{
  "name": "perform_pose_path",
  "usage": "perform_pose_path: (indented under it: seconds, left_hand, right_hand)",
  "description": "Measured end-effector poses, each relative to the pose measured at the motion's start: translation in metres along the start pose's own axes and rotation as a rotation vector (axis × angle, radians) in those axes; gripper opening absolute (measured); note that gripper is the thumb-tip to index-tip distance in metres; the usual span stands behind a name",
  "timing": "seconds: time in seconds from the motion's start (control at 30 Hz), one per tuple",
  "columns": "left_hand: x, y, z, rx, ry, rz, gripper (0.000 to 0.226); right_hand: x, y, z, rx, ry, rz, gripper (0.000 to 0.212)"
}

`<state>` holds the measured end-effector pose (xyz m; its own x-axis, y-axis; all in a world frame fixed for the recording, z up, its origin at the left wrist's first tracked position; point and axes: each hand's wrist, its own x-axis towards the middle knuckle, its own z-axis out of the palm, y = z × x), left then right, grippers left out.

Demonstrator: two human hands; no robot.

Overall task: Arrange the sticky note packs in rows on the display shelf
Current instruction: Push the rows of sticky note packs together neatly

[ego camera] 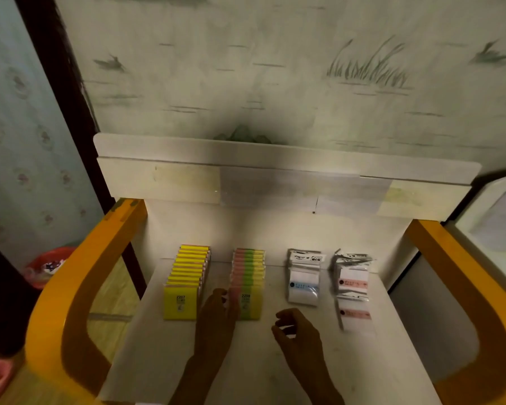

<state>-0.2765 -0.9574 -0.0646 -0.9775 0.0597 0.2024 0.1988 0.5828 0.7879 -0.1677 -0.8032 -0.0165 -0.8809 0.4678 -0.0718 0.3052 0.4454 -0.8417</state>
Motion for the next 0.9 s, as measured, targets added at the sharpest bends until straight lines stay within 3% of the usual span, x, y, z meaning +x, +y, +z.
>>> perform_pose_path:
  seconds: [0.13,0.3,0.47,0.7,0.9]
  left_hand:
    - [-0.012,-0.001,-0.024,0.210,-0.155,0.145,0.018]
    - [-0.024,0.009,-0.056,0.257,-0.225,0.187,0.032]
    - [-0.035,0.021,-0.083,0.331,-0.150,0.136,0.040]
    - [-0.039,0.013,-0.108,0.356,-0.147,0.030,0.032]
    - [-0.018,-0.012,-0.117,0.409,-0.191,-0.066,0.063]
  right_hand:
    - [-0.012,0.005,-0.002,0.002,-0.028,-0.008,0.022]
    - [-0.016,0.009,-0.006,0.018,-0.095,-0.053,0.024]
    - [-0.016,0.004,-0.007,0.029,-0.150,-0.143,0.027]
    - [-0.027,-0.005,0.011,0.060,-0.154,-0.191,0.027]
    - [-0.017,-0.027,0.048,-0.056,-0.204,-0.253,0.054]
